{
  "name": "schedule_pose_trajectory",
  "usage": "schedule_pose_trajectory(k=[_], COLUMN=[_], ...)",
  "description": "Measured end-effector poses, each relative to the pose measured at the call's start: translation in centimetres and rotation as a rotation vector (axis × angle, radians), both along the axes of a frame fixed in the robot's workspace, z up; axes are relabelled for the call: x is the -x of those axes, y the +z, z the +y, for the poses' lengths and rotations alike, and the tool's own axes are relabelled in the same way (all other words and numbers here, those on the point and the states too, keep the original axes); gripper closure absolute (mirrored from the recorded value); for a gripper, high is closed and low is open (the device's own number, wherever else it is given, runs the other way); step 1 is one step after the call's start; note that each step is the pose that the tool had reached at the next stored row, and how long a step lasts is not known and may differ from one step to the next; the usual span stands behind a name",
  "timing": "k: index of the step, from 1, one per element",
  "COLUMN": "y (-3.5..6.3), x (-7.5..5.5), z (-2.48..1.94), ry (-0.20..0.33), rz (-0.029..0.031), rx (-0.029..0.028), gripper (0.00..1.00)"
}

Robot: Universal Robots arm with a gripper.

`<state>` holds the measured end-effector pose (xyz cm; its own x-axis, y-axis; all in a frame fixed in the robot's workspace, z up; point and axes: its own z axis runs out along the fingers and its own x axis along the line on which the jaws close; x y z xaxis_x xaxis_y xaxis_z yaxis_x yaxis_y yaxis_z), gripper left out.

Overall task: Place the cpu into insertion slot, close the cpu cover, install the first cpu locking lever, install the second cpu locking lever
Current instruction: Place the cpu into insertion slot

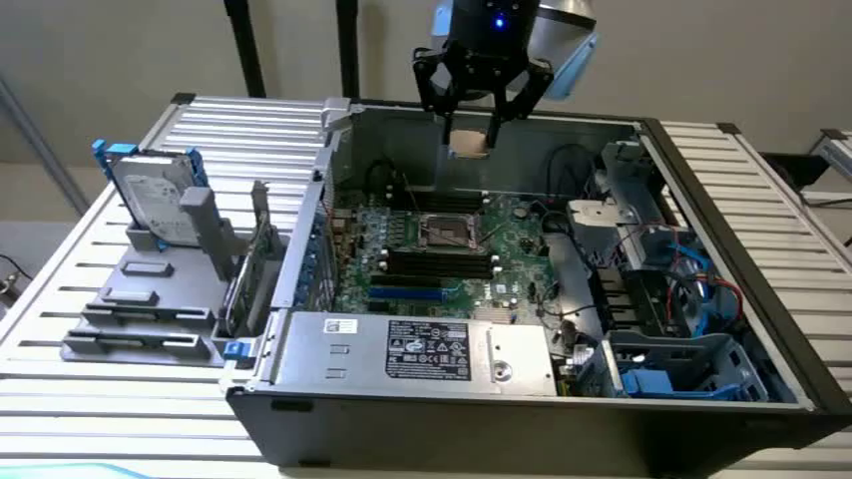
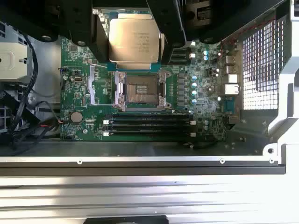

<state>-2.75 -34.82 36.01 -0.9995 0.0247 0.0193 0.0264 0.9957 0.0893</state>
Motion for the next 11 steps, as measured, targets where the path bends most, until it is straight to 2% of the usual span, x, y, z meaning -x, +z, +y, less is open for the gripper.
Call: schedule_pose_trajectory(k=[11], y=[0.0], x=[0.0], z=[0.0], ry=[0.0], rz=[0.0], rx=[0.0], gripper=[0.45])
